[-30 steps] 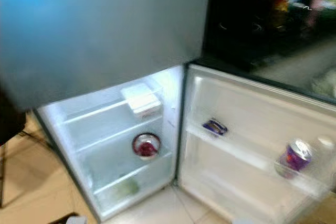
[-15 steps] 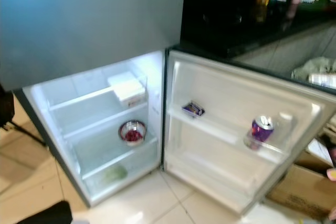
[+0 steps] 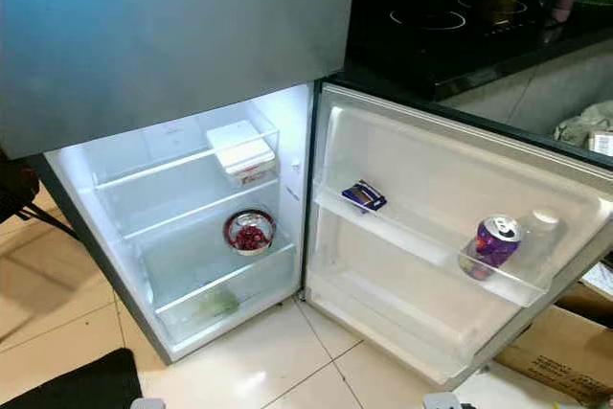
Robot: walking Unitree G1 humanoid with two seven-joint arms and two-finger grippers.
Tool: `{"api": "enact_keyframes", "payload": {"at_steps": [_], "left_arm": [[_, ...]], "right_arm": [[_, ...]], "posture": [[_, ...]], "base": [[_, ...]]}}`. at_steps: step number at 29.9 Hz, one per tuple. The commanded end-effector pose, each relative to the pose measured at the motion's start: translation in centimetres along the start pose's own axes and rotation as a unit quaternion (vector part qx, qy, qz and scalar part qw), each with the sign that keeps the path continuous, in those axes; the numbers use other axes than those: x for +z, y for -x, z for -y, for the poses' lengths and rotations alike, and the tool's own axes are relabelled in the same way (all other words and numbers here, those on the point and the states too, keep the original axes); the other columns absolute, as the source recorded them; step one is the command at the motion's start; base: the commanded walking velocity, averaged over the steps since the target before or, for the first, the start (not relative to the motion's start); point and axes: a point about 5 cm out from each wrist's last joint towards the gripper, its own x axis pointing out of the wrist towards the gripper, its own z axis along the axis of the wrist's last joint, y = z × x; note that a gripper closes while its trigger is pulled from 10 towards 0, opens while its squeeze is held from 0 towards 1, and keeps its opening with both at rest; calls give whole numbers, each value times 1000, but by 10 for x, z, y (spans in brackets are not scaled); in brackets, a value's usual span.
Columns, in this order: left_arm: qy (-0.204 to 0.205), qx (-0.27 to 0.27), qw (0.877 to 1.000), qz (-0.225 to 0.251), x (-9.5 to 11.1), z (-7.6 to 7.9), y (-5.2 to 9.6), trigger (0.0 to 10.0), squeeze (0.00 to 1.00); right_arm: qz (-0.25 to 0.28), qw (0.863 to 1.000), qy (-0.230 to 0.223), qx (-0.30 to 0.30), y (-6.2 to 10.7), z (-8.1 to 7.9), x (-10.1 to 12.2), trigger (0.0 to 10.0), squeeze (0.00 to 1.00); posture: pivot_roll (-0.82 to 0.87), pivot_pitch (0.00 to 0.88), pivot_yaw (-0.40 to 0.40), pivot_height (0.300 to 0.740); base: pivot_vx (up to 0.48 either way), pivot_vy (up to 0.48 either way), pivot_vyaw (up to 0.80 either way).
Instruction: Restocking fridge
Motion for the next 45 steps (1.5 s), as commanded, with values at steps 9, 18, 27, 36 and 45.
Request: {"api": "enact_keyframes", "payload": {"at_steps": [9, 18, 27, 36, 45], "left_arm": [[0, 1, 1000, -10, -5, -3, 2, 10000, 0], [6, 7, 1000, -12, -8, -4, 2, 10000, 0], [1, 8, 1000, -12, -8, -4, 2, 10000, 0], [-2, 5, 1000, -12, -8, -3, 2, 10000, 0], [-6, -4, 1000, -10, -7, 1, 1, 10000, 0]], "right_arm": [[2, 1000, -10, 6, 0, -3, -1, 10000, 0], [-3, 1000, -9, 11, 0, -2, -2, 10000, 0], [-4, 1000, -6, 11, 1, 0, -5, 10000, 0], [2, 1000, -6, 9, 1, 3, 0, 10000, 0], [9, 1000, -3, 11, -1, -3, 8, 10000, 0]], "posture": [[-46, 0, -29, 740], [-42, 0, -32, 740], [-36, 0, -36, 740], [-38, 0, -42, 740], [-42, 0, -41, 740]], "base": [[0, 0, 0], [0, 0, -688], [0, 0, -764], [0, 0, -252], [0, -221, 0]]}}
